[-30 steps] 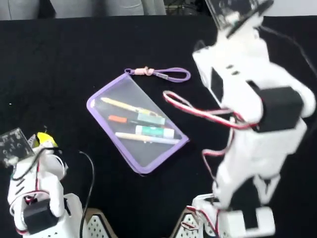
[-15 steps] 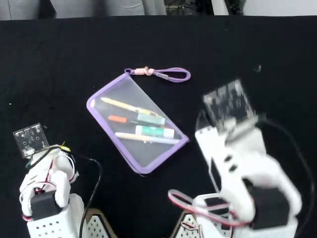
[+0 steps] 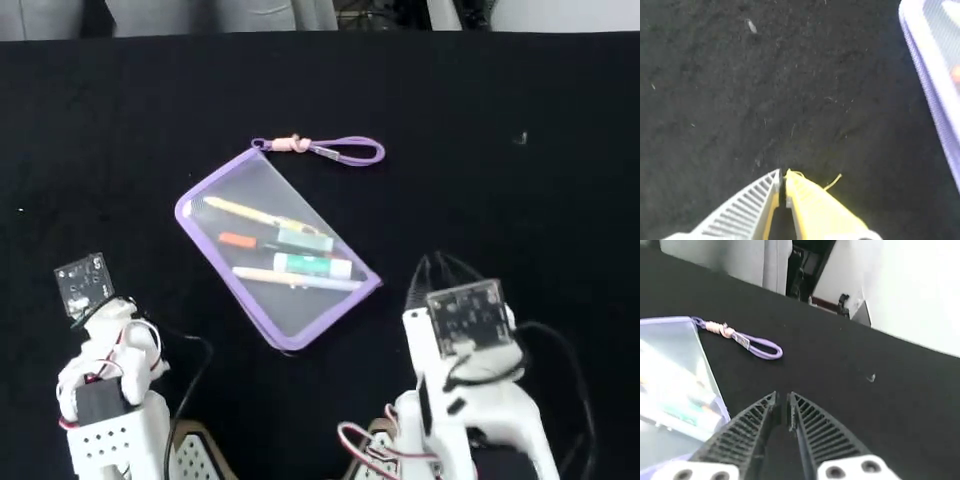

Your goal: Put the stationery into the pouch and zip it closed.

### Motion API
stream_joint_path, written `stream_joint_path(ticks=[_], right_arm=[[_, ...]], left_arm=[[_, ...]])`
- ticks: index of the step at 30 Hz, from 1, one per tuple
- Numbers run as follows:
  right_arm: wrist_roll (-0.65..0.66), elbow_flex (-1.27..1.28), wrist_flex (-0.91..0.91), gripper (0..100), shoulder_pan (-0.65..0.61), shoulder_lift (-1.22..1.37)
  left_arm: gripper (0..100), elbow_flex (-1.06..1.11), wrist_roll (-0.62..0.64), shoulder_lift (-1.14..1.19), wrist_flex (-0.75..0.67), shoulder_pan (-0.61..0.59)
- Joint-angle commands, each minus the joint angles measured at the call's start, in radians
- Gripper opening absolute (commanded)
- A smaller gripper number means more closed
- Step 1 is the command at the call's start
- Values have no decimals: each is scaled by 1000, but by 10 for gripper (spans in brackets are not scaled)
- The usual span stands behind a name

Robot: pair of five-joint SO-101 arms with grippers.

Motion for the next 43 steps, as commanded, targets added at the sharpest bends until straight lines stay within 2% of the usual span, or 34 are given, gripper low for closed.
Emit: stream_joint_path(ticks=[1,7,15,43], right_arm=[[68,147,-83,36,34,-13],[74,398,-161,33,97,-13],[74,707,-181,32,101,-15],[81,717,-170,32,101,-13]], left_arm=[[30,38,0,2,-5,10],[29,54,0,2,-8,10],[30,54,6,5,-12,1],[30,54,2,5,-12,4]])
